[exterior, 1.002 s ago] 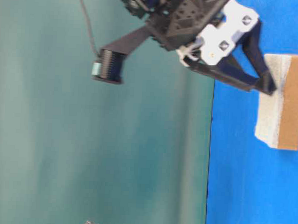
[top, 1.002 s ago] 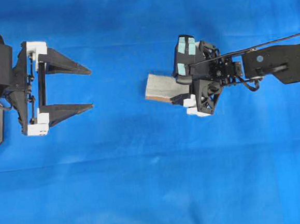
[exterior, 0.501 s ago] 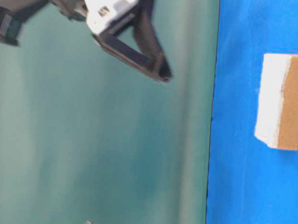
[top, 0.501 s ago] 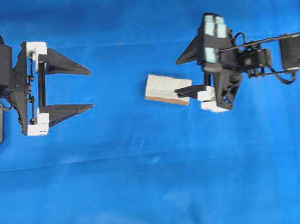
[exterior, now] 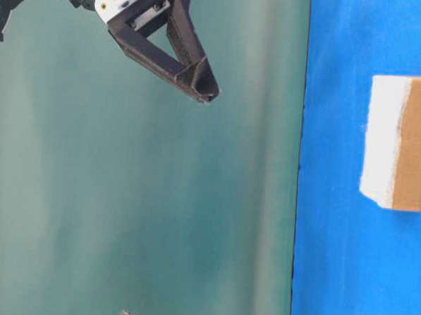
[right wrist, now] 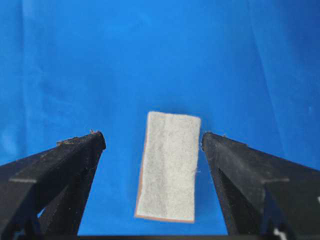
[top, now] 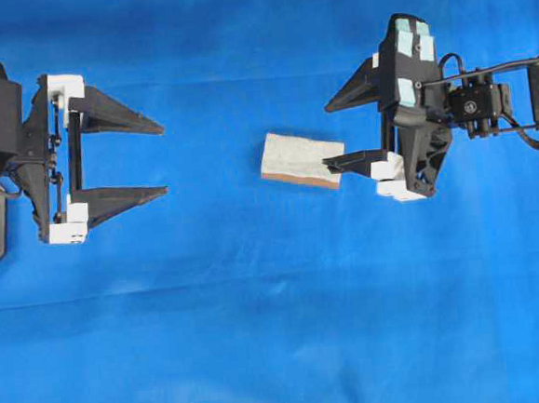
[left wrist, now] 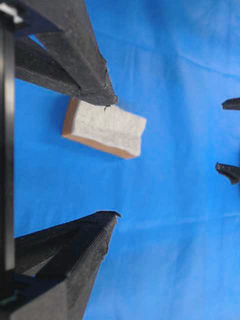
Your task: Hand over the sponge with the left arm and wipe it with the right arm.
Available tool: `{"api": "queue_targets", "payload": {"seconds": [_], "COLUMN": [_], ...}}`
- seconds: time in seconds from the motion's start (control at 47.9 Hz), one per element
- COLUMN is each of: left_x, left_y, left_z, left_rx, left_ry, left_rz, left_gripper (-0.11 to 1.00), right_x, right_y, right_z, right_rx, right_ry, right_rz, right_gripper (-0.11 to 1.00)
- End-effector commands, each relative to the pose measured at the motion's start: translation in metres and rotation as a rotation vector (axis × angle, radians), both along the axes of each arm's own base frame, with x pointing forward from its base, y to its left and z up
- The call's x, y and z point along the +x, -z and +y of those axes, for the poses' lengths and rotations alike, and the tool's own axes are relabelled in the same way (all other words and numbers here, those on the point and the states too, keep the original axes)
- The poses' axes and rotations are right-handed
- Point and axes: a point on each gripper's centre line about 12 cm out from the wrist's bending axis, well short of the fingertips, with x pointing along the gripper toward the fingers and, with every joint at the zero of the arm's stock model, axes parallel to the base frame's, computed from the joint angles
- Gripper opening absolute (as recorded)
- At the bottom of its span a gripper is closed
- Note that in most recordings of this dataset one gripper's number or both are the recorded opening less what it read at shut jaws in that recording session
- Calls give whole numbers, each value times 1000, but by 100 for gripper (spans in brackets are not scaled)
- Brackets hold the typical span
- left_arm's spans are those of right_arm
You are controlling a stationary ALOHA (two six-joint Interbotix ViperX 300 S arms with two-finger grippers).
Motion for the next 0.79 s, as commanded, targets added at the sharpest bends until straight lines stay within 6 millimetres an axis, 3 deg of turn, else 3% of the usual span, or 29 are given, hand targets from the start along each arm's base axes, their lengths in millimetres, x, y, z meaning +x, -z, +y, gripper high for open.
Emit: {"api": "queue_targets", "payload": {"seconds": [0.0,0.23,0.543,0.772], "left_x": [0,-16,-50,-75], "left_y": [-8,-24,-41,-40], "left_z": [0,0,-2,-3], "left_rx": [1,-5,-9,4], "left_ry": [-2,-2,2,7], "left_rz": [-31,-95,-103,-84], "left_gripper": [83,83,83,83], "right_x": [-3,-25,-84,-129], "right_y": [-16,-40,-72,-69], "right_z": [1,2,5,8], "right_rx": [-2,-6,-21,-37], "right_ry": [-3,-2,3,0], "right_rz": [-50,-129,-262,-324], "right_gripper": [74,74,74,74]}}
